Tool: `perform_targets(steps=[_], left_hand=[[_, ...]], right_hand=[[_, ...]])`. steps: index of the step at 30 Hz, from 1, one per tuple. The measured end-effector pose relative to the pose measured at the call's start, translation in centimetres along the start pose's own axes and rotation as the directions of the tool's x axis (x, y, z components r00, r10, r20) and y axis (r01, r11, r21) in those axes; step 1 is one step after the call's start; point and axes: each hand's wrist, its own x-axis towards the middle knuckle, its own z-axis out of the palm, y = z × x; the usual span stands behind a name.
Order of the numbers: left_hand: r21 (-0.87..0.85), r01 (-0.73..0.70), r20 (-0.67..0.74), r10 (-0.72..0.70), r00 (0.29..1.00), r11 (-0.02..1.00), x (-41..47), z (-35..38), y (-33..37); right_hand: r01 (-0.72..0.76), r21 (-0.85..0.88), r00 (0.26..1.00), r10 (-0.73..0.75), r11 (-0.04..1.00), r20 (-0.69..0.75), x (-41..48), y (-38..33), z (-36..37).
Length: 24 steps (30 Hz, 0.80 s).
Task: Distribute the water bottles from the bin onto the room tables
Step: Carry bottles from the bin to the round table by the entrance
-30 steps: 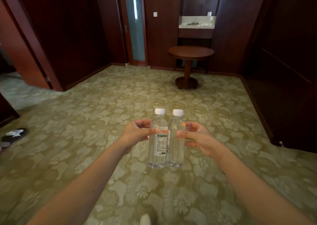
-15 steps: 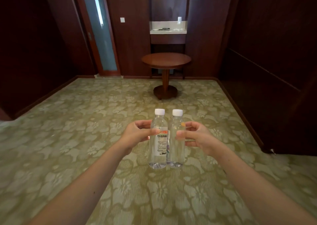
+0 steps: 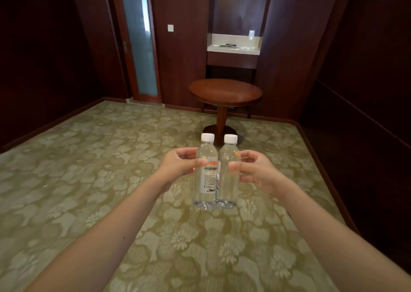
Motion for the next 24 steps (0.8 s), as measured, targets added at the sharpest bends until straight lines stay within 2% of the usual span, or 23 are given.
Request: perform_targets(steps=[10, 19, 24], left_hand=[[-0.017, -0.001, -0.013, 0.001, 1.000, 1.000, 20.5, 0.8, 0.3], [0.004, -0.040, 0.056, 0.040, 0.998, 0.999, 44.7, -0.8, 2.6], [0.031, -0.029, 0.115, 0.026, 0.993, 0.999, 54.9, -1.2, 3.5]], right_hand=[[0.010, 0.002, 1.000, -0.010, 1.000, 0.015, 20.0, -1.6, -5.9], [0.053, 0.062, 0.996, -0.049, 0.997, -0.072, 42.2, -4.5, -10.2], [0.035, 0.077, 0.994, -0.027, 0.996, -0.108, 51.3, -5.5, -12.1]])
